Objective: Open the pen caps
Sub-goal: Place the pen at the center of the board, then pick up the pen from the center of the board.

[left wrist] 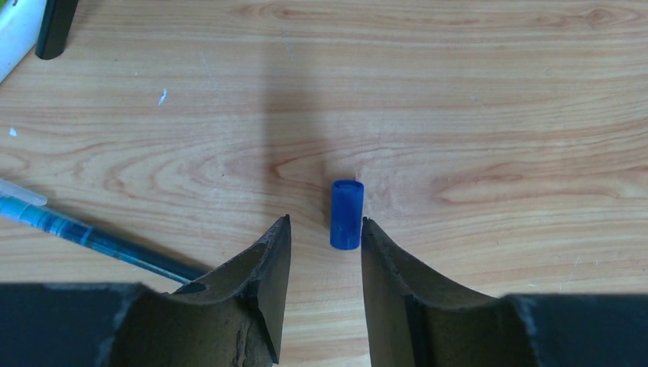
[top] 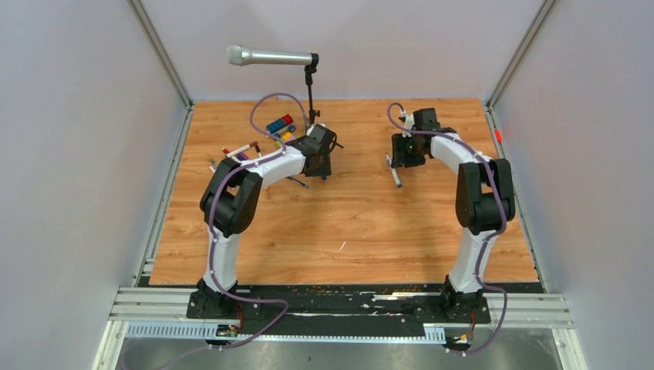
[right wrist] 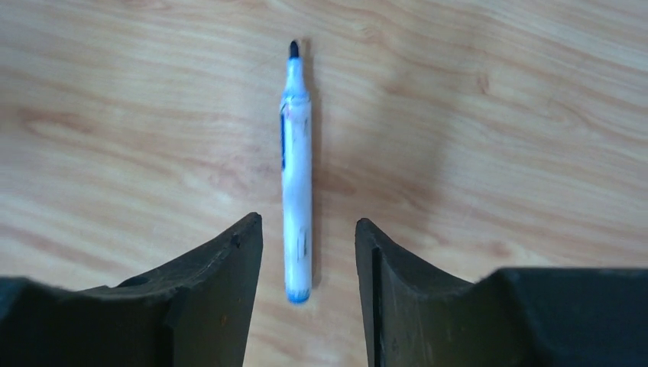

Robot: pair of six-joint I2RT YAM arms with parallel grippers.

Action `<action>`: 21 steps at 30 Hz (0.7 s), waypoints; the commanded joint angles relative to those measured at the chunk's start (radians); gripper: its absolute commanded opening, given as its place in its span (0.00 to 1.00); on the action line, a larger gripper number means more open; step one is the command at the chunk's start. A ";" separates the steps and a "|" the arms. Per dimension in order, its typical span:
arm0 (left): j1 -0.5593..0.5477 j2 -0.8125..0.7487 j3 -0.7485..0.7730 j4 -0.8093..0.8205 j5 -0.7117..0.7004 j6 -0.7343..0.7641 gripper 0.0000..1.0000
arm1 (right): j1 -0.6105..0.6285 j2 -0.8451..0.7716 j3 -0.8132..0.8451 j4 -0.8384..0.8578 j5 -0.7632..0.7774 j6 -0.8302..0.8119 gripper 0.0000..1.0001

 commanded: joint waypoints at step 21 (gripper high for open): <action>0.053 -0.796 -0.717 0.353 0.162 -0.007 1.00 | -0.131 -1.006 -0.654 0.204 -0.665 -0.301 0.85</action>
